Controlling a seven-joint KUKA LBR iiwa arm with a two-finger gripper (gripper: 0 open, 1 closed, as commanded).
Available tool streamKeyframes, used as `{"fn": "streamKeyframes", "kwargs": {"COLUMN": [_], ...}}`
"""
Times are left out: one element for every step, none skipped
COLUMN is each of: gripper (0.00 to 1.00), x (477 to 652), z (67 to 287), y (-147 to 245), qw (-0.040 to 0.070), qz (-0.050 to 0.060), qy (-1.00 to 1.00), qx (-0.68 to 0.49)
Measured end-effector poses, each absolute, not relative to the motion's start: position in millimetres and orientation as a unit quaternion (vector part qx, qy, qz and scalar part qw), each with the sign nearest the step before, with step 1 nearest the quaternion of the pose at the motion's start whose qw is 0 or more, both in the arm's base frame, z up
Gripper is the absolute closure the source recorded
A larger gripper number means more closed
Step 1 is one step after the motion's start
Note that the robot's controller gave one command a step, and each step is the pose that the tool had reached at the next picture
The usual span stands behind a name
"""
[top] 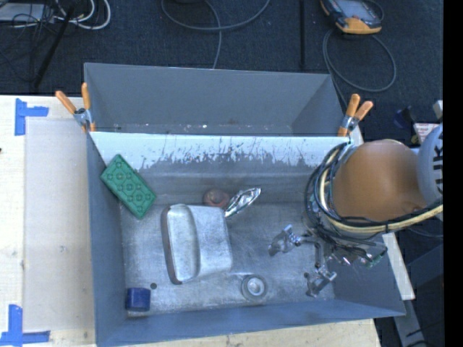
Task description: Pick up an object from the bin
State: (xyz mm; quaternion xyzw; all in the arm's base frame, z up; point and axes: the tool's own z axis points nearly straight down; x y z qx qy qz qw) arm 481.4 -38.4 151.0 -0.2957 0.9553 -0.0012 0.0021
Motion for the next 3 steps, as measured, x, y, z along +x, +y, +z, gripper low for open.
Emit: {"fn": "streamKeyframes", "kwargs": {"gripper": [0.00,0.00,1.00], "x": [477.5,483.5,483.0], "z": [121.4,76.4,76.6], "y": [41.2,28.5,28.0], "qw": [-0.001,0.000,-0.001], "qz": [0.002,0.000,0.001], "qy": [0.937,0.896,0.897], "qx": [-0.350,-0.443,-0.441]}}
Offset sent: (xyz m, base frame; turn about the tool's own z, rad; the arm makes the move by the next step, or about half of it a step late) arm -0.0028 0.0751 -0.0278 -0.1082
